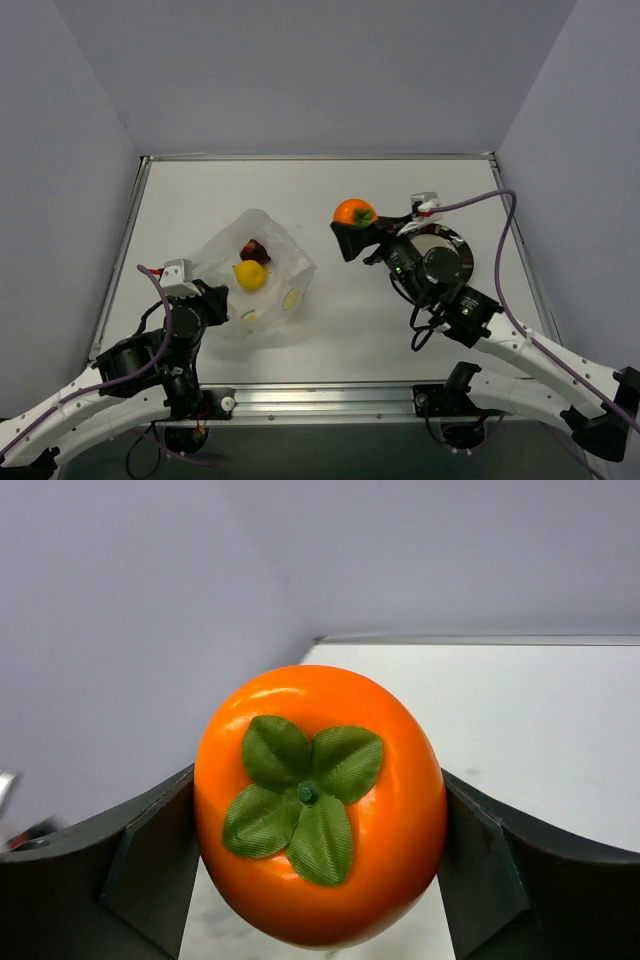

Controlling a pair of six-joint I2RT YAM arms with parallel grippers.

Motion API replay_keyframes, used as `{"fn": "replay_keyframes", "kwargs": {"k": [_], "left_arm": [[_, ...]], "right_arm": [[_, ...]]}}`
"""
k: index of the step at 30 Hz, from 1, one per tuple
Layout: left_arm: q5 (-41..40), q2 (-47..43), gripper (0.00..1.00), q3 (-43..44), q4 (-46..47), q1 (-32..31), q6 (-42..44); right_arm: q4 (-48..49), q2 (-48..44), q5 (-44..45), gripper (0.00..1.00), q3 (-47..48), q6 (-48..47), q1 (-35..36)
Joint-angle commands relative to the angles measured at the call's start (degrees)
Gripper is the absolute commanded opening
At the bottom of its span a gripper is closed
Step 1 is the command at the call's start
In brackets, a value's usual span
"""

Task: Take the fake fruits out of the plastic bag

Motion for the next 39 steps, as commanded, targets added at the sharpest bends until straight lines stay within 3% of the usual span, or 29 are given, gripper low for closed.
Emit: {"fn": "replay_keyframes", "kwargs": {"k": [1,4,8,12,20,21,22,25,33,36,38,39], "left_arm": [[2.2,0.5,0.02,3.0,3.5,0.2,3.1],[4.0,-0.6,0.02,2.8,2.6,0.2,3.7],[6.8,-2.6,0.02,3.2,1.1,0.2,4.4],[9.4,-4.0,0.02,5.2,-1.2,0.2,5.8],[11.9,-4.9,0.02,3.6,-2.7,0.1,5.2],[11.9,-5.3,0.03,3.2,-2.7,0.2,4.9],[12.0,-5.5,0.02,2.5,-2.7,0.2,4.6],[12.3,-6.1,0.02,2.2,-2.8,0.2,4.1],[11.6,-6.0,0.02,2.8,-3.9,0.2,3.7],[9.9,-6.1,0.02,3.5,-4.4,0.2,3.6],[8.8,-6.1,0.02,4.2,-4.9,0.2,3.6],[8.4,-6.0,0.02,4.9,-5.1,0.2,3.7]], "right_arm": [[-7.9,-4.6,21.3,0.49,-3.6,0.8,-6.5],[-11.0,-4.7,27.5,0.49,-8.1,5.1,-15.5],[-11.0,1.7,22.5,0.49,-13.3,10.3,-28.9],[-5.5,9.1,18.4,0.49,-17.0,11.6,-37.3],[2.6,19.8,17.3,0.57,-18.2,10.2,-42.1],[2.8,20.5,16.9,0.62,-18.0,9.9,-42.5],[2.8,21.3,17.0,0.76,-17.6,9.8,-42.6],[2.2,22.7,17.0,1.0,-16.8,9.6,-42.9],[-7.7,9.0,11.4,1.0,-12.6,7.9,-41.8],[-8.7,0.6,6.8,0.83,-11.4,8.2,-33.0],[-9.4,-2.9,7.0,0.49,-8.9,6.7,-25.2],[-9.5,-3.4,7.0,0.36,-7.7,5.6,-17.1]]}}
